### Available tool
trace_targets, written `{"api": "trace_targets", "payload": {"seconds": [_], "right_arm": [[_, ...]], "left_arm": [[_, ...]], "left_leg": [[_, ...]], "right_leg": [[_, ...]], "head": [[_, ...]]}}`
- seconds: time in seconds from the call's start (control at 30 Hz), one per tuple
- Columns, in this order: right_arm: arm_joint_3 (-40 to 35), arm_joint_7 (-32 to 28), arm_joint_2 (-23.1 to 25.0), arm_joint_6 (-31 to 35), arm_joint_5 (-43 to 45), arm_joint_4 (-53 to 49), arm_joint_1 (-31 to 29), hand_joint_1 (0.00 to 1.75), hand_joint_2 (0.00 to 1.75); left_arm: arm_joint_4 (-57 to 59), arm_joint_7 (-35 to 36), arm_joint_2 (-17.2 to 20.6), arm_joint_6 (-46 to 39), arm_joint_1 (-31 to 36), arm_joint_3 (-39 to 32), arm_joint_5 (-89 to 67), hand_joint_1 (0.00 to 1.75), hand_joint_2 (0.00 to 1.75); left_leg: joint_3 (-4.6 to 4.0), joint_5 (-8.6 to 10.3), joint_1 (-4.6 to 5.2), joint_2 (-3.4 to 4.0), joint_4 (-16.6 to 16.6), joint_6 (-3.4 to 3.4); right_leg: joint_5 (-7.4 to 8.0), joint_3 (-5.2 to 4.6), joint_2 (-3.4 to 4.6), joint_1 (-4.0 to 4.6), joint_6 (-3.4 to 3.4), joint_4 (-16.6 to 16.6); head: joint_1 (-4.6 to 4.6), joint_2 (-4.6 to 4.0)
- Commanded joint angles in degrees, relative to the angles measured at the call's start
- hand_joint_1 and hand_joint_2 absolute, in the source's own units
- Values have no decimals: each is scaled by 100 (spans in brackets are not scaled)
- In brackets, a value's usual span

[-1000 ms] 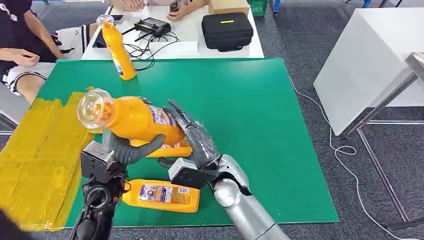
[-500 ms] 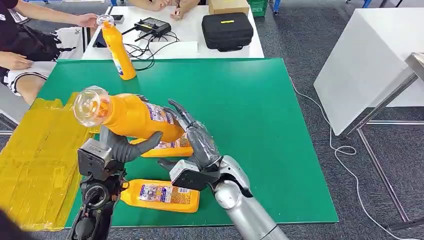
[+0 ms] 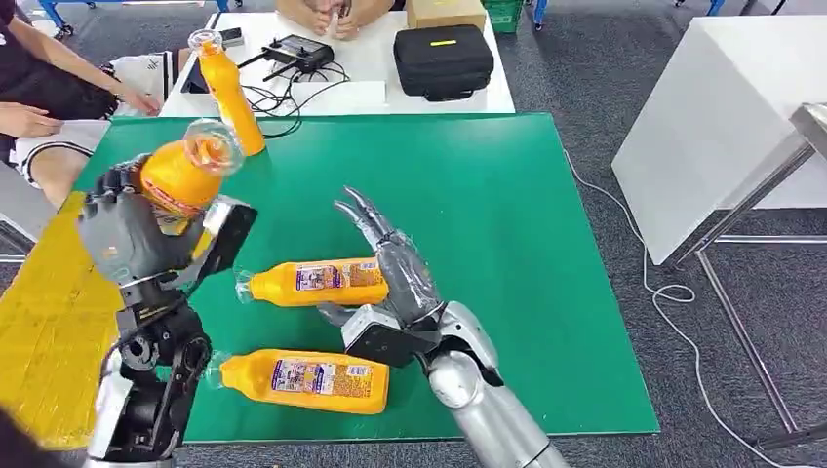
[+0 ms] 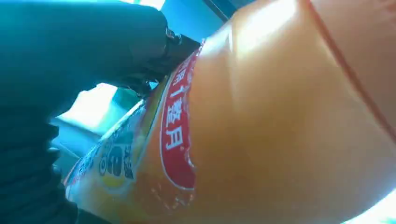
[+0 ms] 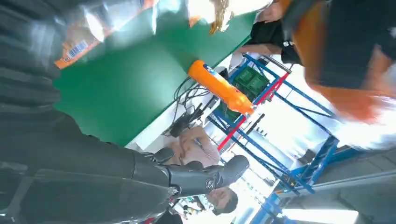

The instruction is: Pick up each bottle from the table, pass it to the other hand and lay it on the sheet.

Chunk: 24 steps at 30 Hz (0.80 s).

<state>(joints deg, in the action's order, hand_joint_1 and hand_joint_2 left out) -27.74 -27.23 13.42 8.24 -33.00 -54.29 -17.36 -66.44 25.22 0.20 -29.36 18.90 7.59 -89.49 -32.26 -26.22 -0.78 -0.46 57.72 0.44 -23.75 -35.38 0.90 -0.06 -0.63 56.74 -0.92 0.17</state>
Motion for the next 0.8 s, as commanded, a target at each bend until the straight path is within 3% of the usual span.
{"api": "trace_targets", "payload": {"seconds": [0.03,0.2,0.4,0.7,0.8], "right_arm": [[15,84,-280,55,35,-95,-125,0,175],[11,79,-272,61,36,-89,-126,0,175],[7,75,-267,60,41,-76,-131,0,175],[5,37,-246,110,86,53,-151,0,175],[-9,19,-243,104,95,68,-153,0,175]], "left_arm": [[4635,112,1349,501,2375,140,-50,175,175],[4622,145,1295,469,2336,149,-51,175,175],[4637,206,1288,595,2333,100,-51,175,175],[5012,-108,1565,888,2388,-296,-1,175,175],[5043,69,1621,1031,2359,-118,-51,175,175]], "left_leg": [[20,8,0,-19,-8,-6],[26,6,-9,30,-10,-13],[9,7,-8,10,-3,-17],[-1,7,-10,25,-3,-19],[15,3,-12,18,-8,-18]], "right_leg": [[-2,22,-24,2,2,-3],[8,21,20,10,15,-3],[5,8,10,9,16,3],[10,-7,24,9,20,3],[4,9,14,12,17,-2]], "head": [[2,0],[4,0],[2,0],[0,0],[0,0]]}}
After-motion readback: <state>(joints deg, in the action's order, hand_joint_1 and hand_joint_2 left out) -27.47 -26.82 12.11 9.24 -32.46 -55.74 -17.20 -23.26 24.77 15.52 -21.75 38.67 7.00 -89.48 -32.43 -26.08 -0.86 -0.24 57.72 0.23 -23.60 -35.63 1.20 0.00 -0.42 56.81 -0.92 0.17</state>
